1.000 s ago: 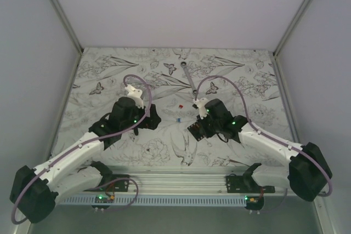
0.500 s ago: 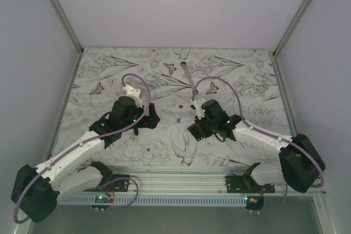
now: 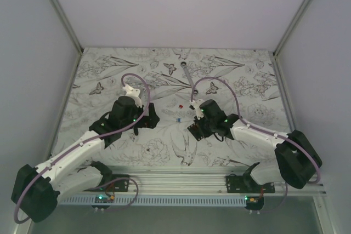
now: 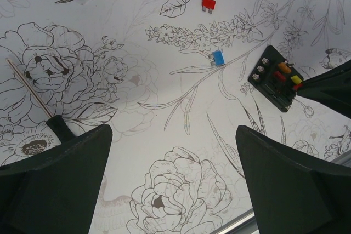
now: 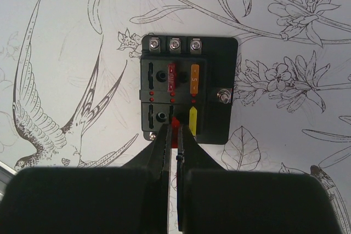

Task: Snap on the fuse box
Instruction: Install the fuse at the fuse box base.

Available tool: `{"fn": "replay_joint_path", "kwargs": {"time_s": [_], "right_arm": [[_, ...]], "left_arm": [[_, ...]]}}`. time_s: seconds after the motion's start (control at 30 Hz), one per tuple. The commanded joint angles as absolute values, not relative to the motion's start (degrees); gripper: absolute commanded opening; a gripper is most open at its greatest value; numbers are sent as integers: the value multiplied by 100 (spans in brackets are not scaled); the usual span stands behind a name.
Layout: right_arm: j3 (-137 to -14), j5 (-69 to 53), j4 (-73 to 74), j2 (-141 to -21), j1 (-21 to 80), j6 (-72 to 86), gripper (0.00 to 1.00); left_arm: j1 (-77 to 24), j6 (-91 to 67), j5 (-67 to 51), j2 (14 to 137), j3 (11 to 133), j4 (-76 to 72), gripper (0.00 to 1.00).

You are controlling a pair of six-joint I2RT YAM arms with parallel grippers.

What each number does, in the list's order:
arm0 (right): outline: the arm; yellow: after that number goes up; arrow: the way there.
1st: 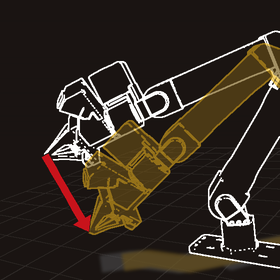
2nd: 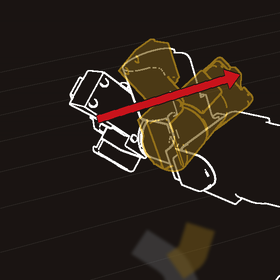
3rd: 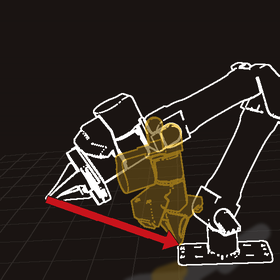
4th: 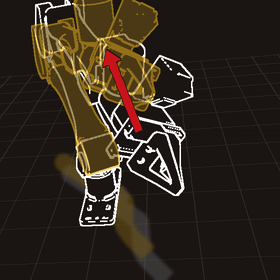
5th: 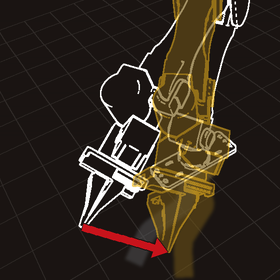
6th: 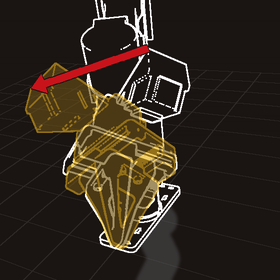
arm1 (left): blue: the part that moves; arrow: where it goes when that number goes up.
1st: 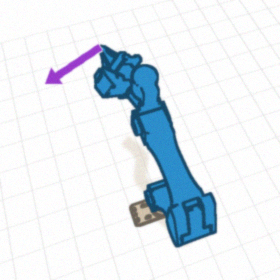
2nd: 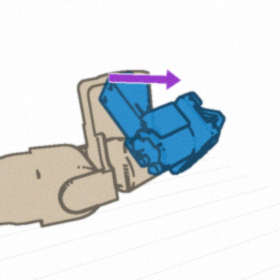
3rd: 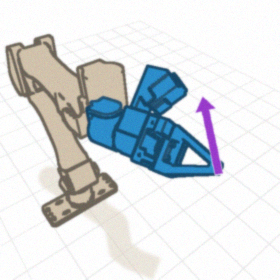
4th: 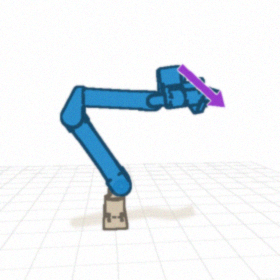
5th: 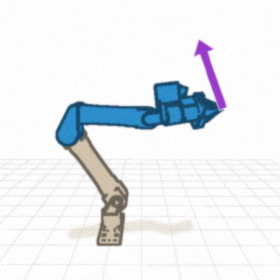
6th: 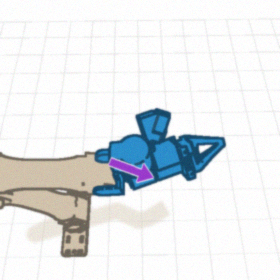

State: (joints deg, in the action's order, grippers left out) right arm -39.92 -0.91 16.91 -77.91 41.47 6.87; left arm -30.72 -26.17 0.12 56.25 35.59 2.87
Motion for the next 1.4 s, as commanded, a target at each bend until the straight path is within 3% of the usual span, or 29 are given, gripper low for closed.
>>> {"fn": "replay_joint_path", "kwargs": {"time_s": [0.0, 0.83, 1.37], "right_arm": [[-4235, -4, 1537, -7840, 4208, 717, 0], [-4353, 8, 1655, -8101, 4377, 871, 0], [-4048, 1029, 1628, -8365, 5161, 1794, 0]], "left_arm": [[-3032, -2689, 90, 5643, 3530, 357, 100], [-3032, -2707, 32, 5590, 3518, 359, 100], [-3032, -2768, 21, 5467, 3474, 364, 100]]}}
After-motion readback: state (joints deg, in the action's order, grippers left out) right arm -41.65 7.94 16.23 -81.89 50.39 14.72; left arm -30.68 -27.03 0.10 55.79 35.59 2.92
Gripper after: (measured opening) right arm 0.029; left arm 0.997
